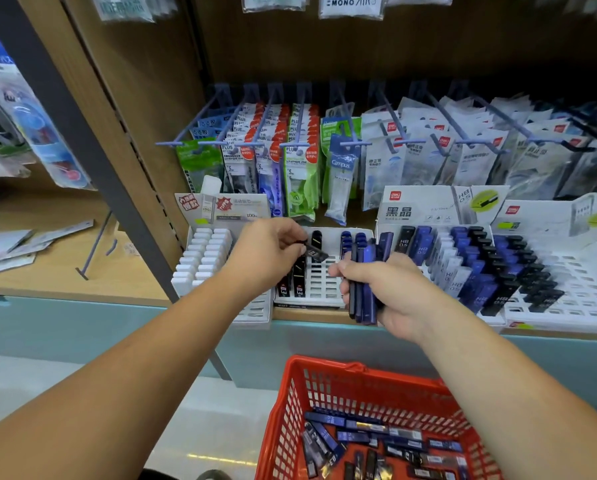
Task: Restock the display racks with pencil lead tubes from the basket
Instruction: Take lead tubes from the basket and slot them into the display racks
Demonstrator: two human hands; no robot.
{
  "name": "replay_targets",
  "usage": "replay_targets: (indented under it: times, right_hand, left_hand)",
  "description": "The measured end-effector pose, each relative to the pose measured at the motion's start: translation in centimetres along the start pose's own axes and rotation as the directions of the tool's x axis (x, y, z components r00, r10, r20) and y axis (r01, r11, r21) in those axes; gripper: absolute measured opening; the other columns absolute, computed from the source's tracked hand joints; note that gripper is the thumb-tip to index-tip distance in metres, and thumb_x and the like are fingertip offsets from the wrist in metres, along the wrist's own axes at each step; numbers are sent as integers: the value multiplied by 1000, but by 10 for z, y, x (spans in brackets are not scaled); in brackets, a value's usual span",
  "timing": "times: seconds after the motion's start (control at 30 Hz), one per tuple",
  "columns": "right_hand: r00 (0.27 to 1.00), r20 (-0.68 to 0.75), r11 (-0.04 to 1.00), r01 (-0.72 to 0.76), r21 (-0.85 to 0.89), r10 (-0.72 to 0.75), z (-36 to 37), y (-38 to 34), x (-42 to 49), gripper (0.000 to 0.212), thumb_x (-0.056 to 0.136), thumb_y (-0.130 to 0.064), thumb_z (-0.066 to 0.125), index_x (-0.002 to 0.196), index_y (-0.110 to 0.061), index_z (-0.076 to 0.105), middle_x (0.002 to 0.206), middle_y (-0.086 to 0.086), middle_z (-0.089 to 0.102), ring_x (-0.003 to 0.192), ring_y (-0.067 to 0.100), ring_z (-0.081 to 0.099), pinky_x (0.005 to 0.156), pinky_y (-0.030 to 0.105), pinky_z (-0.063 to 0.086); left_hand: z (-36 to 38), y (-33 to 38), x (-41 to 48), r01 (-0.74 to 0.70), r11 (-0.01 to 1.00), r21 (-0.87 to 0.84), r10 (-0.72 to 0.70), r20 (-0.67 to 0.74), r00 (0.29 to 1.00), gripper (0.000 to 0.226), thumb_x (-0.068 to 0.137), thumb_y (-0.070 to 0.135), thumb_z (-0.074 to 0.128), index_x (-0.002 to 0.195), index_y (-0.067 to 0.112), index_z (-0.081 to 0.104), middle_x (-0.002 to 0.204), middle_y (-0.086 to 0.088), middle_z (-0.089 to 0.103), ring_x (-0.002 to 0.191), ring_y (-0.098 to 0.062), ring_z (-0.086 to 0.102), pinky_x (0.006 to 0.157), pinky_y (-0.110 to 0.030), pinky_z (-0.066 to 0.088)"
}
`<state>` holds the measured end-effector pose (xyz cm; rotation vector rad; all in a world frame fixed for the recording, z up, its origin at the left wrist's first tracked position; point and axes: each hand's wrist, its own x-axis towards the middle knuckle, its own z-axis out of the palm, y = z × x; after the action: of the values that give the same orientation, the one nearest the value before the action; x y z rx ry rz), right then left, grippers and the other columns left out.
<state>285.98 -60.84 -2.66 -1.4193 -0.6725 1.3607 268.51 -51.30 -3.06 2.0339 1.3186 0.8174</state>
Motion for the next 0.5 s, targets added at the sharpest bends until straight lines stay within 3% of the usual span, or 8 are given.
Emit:
replay_targets:
  times: [0.07,0.13,0.23,0.33,0.4,0.5]
  right_hand:
    - [1000,27,1000,1,25,-2,-4,3,-1,10,99,-6,65,109,-4,69,97,14,78,68,19,68,67,38,60]
    - [998,68,996,-20,85,15,-8,4,-3,19,102,-10,61,121,-10,64,95,10,78,73,23,73,69,47,64]
    - [988,146,989,-76,130,57,-14,3,-6,20,104,-19,59,123,-22,63,99,7,78,81,30,76,72,59,62]
    - [983,164,985,-103,136,80,-19,2,-7,21,103,-24,60,124,-23,64,96,10,77,69,26,70,62,47,62]
    - [987,137,989,-103,106,88,-21,5,-5,25,101,-27,64,124,-17,64,91,11,75,60,22,62,55,37,55]
    - [991,94,990,-107,90,99,-24,8,-1,28,99,-26,68,118,-5,65,91,11,76,57,19,58,51,32,51]
  left_hand:
    - [5,0,3,-45,999,24,45,-18,999,18,92,7,74,105,18,79,85,16,73,77,4,68,81,-14,55]
    - [10,1,6,-96,992,78,98,-32,995,22,93,6,73,111,16,80,95,9,76,86,-2,69,89,-19,54]
    - [14,2,11,-133,979,155,139,-28,990,21,93,9,73,112,17,77,94,8,72,86,-5,66,86,-17,51]
    - [16,2,14,-184,949,257,191,-5,982,17,93,10,71,106,17,80,91,8,74,83,-8,64,79,-18,45]
    - [16,2,17,-222,933,282,229,9,973,18,93,7,69,106,14,81,99,2,78,89,-14,68,80,-17,42]
    - [17,-1,21,-260,921,291,266,20,964,18,93,4,69,105,10,81,104,-3,79,98,-20,70,84,-18,43]
